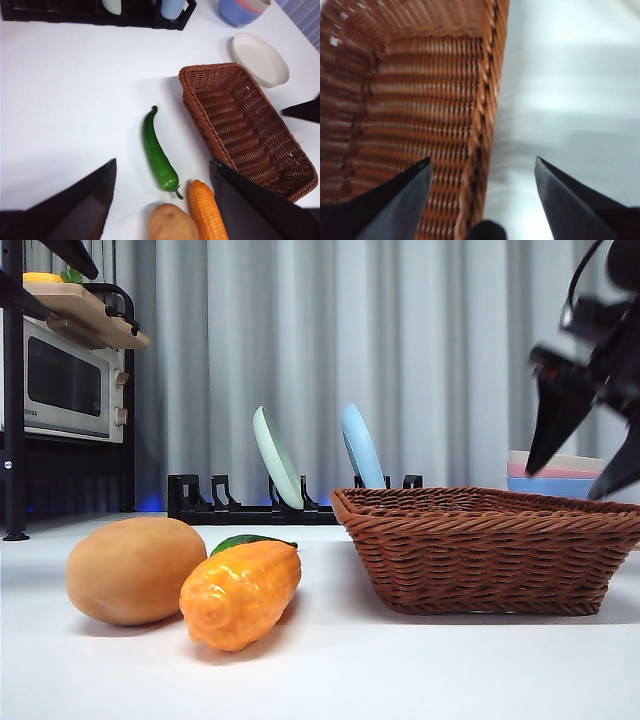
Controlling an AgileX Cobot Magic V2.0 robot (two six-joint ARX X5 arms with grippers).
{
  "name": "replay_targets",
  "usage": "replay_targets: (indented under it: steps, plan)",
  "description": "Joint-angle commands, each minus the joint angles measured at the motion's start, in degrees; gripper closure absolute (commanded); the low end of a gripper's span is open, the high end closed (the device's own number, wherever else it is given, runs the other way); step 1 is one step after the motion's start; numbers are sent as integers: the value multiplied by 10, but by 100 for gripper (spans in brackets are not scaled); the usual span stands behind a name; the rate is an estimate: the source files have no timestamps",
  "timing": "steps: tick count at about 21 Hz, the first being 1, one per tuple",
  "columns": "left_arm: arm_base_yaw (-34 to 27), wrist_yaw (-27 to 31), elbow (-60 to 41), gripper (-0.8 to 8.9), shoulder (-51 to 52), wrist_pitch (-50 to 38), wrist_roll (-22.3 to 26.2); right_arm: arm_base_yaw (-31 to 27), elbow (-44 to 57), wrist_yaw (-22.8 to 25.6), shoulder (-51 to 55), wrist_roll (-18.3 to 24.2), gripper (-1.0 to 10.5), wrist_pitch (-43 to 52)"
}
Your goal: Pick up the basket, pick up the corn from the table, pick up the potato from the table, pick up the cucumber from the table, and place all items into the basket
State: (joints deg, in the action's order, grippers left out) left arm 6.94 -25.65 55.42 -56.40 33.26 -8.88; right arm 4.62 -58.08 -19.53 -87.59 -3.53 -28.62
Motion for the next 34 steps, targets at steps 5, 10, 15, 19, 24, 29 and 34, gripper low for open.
replay_targets:
  steps: [5, 10, 15, 19, 24, 29, 34]
  plan:
    - [14, 1, 1, 499, 0, -11, -1, 9, -2, -20, -80, 6, 785, 46]
    - [19, 1, 1, 499, -4, -11, -1, 7, -2, -14, -70, -7, 958, 46]
    - [61, 1, 1, 314, -60, -34, -2, 7, -2, -14, 18, -31, 958, 28]
    - [112, 20, 1, 310, -158, -84, -25, 7, -2, -11, 129, -31, 958, -16]
    - [165, 125, 1, 311, -301, -125, -33, 6, -2, -10, 256, -31, 958, -58]
    - [182, 139, 2, 311, -381, -197, -52, 6, -2, -9, 326, -45, 958, -89]
    - [197, 191, 2, 351, -388, -229, -52, 7, -2, -10, 340, -49, 958, -112]
